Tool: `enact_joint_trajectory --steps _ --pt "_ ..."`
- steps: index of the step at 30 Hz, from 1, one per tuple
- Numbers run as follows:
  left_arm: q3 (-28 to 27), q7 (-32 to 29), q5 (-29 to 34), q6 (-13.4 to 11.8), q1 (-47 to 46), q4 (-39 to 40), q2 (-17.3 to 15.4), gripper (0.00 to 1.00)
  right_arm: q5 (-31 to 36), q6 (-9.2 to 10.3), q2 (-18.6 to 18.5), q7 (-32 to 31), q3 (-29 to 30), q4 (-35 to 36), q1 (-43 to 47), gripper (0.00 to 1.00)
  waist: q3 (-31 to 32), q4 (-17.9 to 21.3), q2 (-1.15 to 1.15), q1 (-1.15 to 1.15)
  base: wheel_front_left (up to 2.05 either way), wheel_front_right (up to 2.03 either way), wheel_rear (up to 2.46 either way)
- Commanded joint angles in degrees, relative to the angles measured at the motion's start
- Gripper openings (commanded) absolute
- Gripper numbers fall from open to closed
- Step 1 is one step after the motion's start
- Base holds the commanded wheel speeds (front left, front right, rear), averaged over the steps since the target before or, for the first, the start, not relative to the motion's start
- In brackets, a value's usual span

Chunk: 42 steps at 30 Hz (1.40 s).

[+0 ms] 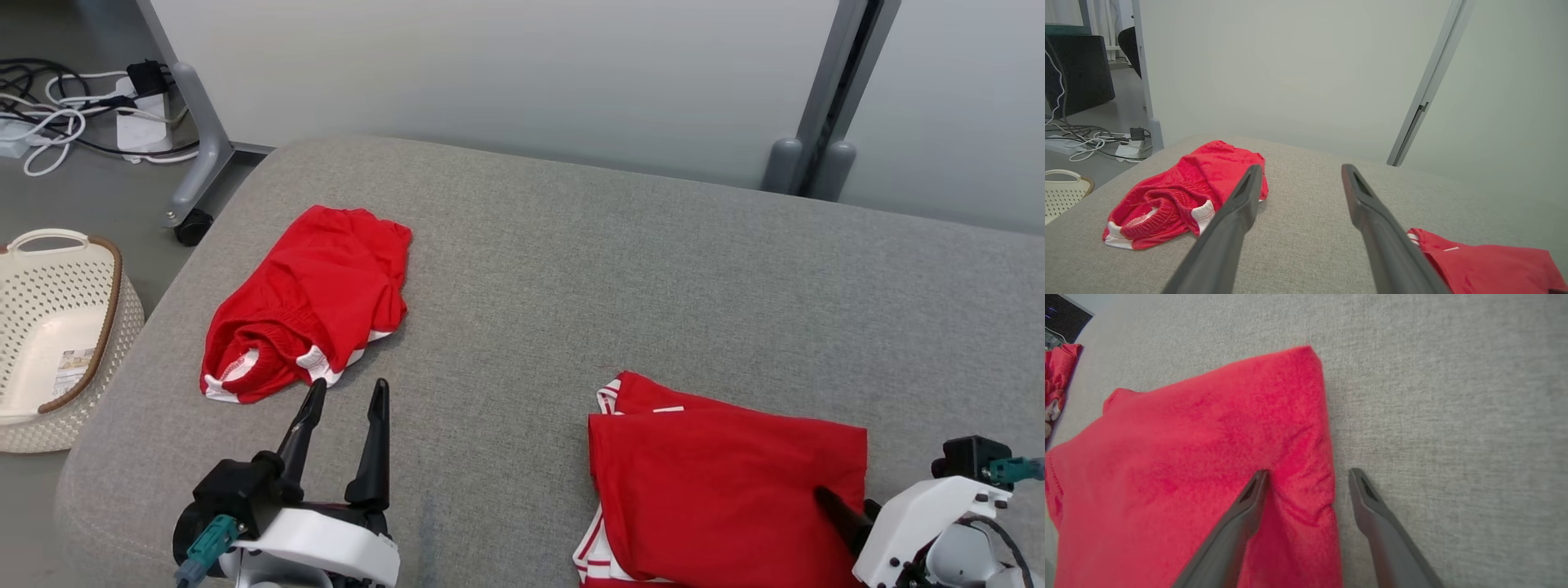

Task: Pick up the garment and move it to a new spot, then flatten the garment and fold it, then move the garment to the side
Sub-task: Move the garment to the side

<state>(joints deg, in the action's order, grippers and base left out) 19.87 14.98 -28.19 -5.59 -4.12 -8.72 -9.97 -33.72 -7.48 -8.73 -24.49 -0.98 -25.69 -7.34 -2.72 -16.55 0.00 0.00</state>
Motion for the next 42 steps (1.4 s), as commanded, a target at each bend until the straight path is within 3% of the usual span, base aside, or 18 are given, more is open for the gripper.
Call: enact_joint_trajectory --steps 1,4,5,6,8,17,30,42 --pt "0.0 0.2 0.2 0.3 -0.8 -0.3 0.1 1.00 -0.8 -0.05 0.5 -1.9 -0.3 -1.5 0.2 1.00 -0.4 -0.5 0.00 0.00 0.00 0.00 0.00" --pt "-0.2 0.2 0.3 0.5 -1.0 -0.6 0.3 1.00 -1.4 -0.05 0.7 -3.5 -0.5 -2.9 0.4 1.00 -0.4 -0.8 0.00 0.00 0.00 0.00 0.00" --pt "-0.3 0.2 0.4 0.4 -1.0 -0.7 0.3 1.00 -1.8 -0.05 0.8 -3.8 -0.6 -3.1 0.5 0.95 -0.4 -0.8 0.00 0.00 0.00 0.00 0.00" --pt "-0.4 0.2 0.4 0.5 -1.1 -0.9 0.3 1.00 -2.1 -0.05 0.8 -4.0 -0.8 -3.1 0.5 0.48 -0.3 -0.8 0.00 0.00 0.00 0.00 0.00" --pt "-0.6 0.2 0.5 0.6 -1.2 -1.0 0.3 1.00 -2.6 -0.05 0.7 -3.1 -1.2 -2.5 0.6 0.00 -0.2 -0.7 0.00 0.00 0.00 0.00 0.00" --pt "0.7 0.2 1.4 1.5 -1.5 -0.9 0.8 1.00 -4.2 -0.04 -2.2 2.0 -3.0 0.9 -1.4 0.00 0.8 2.1 0.00 0.00 0.00 0.00 0.00" --pt "1.9 0.2 2.6 2.0 -4.2 0.3 1.4 1.00 -5.6 -0.05 -9.7 2.9 -8.6 6.2 -8.5 0.00 -2.0 12.1 0.00 0.00 0.00 0.00 0.00" --pt "3.7 -1.7 5.3 2.4 -13.4 3.1 1.0 1.00 -9.9 -0.05 -17.8 6.4 -11.4 3.3 -26.8 0.00 -17.2 18.4 0.00 0.00 0.00 0.00 0.00"
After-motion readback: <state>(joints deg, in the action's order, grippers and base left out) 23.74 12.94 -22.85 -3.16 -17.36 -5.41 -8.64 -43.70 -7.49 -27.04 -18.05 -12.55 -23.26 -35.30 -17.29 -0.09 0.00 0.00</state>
